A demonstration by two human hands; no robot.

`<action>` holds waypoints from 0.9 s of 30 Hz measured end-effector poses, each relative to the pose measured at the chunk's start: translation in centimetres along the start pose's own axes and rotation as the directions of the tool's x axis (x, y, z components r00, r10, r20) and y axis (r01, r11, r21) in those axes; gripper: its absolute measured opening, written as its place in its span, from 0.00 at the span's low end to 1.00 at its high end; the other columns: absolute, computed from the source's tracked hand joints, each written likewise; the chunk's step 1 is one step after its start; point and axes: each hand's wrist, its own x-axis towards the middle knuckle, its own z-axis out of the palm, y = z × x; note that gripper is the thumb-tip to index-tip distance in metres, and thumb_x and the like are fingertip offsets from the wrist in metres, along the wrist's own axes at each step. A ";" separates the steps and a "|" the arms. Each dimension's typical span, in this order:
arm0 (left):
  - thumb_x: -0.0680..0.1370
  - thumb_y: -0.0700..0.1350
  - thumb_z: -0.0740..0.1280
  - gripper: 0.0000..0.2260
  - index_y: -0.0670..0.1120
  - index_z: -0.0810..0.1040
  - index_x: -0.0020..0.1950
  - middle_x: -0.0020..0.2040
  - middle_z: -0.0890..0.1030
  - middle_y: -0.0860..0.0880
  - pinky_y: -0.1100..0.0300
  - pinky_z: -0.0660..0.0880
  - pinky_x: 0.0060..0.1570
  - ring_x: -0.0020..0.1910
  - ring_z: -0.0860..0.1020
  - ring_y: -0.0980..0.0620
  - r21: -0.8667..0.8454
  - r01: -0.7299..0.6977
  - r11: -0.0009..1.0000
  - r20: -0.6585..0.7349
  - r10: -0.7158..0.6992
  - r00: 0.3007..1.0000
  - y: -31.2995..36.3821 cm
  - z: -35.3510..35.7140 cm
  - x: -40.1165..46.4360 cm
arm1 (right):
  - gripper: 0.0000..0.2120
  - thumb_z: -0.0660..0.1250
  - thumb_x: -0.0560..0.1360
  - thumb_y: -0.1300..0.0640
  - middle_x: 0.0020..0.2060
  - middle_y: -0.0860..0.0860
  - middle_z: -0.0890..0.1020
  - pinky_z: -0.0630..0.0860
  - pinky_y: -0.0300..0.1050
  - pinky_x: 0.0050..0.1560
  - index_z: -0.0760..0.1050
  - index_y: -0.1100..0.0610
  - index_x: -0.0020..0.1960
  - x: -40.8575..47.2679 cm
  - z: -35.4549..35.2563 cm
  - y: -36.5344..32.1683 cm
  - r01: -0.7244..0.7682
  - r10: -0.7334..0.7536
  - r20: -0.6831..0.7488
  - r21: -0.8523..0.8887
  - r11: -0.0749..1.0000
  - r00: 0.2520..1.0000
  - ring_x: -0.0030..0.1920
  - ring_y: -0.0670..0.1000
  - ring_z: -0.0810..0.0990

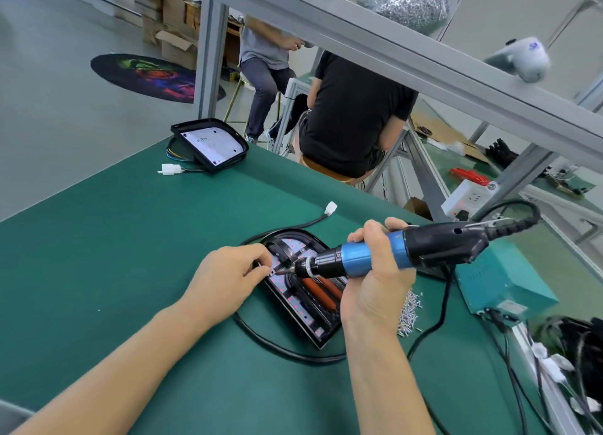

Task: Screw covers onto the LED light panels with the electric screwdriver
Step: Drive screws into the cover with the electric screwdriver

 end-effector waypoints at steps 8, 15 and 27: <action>0.76 0.43 0.67 0.03 0.50 0.79 0.44 0.35 0.75 0.57 0.73 0.64 0.39 0.36 0.70 0.64 -0.033 0.013 0.999 0.023 -0.012 1.000 -0.3 0.1 0.0 | 0.12 0.71 0.67 0.63 0.35 0.50 0.75 0.72 0.50 0.48 0.76 0.47 0.33 -0.2 0.4 0.8 0.009 -0.008 0.009 -0.131 0.991 1.000 0.36 0.51 0.74; 0.76 0.43 0.67 0.03 0.50 0.79 0.44 0.36 0.77 0.54 0.71 0.65 0.39 0.38 0.71 0.63 -0.022 0.026 0.999 0.028 -0.025 0.999 -0.2 0.2 0.0 | 0.12 0.71 0.68 0.63 0.34 0.49 0.74 0.71 0.49 0.47 0.75 0.48 0.33 -0.4 0.5 0.5 -0.004 0.006 0.014 -0.120 0.993 1.000 0.37 0.50 0.74; 0.74 0.42 0.69 0.06 0.51 0.78 0.39 0.28 0.73 0.56 0.63 0.64 0.33 0.32 0.72 0.61 0.023 0.014 1.000 -0.074 -0.012 0.997 1.8 -0.3 0.8 | 0.13 0.69 0.72 0.61 0.29 0.47 0.76 0.76 0.41 0.36 0.68 0.59 0.53 2.9 -4.3 -7.1 0.252 -0.252 -0.163 -0.024 0.967 0.954 0.29 0.46 0.76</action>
